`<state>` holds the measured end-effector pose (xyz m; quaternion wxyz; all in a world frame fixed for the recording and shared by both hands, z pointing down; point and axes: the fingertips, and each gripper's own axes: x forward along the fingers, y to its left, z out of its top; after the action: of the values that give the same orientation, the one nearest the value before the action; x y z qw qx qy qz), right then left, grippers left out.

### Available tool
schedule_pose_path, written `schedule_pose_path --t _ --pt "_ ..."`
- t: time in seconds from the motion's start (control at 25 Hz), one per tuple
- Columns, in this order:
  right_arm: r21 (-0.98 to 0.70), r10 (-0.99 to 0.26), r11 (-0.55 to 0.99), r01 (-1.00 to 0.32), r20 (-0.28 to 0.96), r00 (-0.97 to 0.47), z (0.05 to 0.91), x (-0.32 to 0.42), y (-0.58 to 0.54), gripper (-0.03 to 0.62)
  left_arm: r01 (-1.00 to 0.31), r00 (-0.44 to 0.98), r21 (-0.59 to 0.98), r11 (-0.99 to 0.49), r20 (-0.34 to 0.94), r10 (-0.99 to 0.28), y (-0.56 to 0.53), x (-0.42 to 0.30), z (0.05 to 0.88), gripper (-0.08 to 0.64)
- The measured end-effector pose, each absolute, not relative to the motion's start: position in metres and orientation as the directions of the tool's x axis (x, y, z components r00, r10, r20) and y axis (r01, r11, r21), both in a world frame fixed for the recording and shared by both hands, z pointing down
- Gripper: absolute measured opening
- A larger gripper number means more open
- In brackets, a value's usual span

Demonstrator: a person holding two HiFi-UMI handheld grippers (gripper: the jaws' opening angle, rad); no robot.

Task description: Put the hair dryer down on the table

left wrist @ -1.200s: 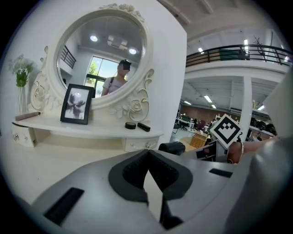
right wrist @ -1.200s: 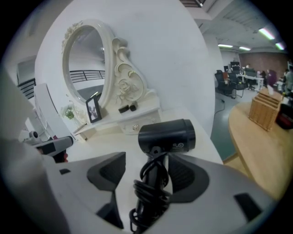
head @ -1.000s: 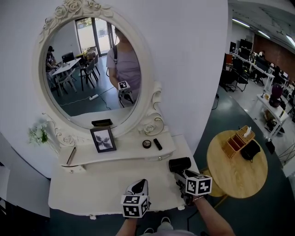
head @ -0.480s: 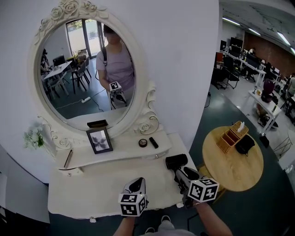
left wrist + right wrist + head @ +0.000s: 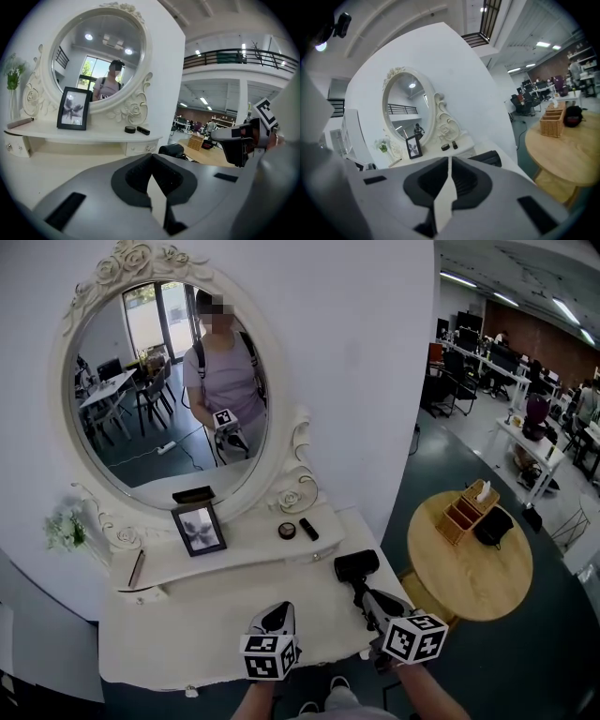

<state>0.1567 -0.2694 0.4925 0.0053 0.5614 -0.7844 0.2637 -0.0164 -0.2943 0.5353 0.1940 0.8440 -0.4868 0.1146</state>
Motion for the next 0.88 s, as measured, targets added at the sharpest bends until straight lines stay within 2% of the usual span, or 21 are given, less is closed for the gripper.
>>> schedule_pose_path --t 0.12,0.88 --pt "-0.401 -0.882 0.230 -0.887 0.298 -0.364 0.491 0.155 -0.263 0.003 -0.864 0.504 0.218 -0.454 0.382 -0.775 -0.294 -0.017 0.536 0.000" --pt "-0.363 -0.909 0.248 -0.898 0.233 -0.346 0.474 0.152 -0.242 0.003 -0.855 0.518 0.229 -0.465 0.367 -0.773 -0.294 -0.017 0.533 0.000"
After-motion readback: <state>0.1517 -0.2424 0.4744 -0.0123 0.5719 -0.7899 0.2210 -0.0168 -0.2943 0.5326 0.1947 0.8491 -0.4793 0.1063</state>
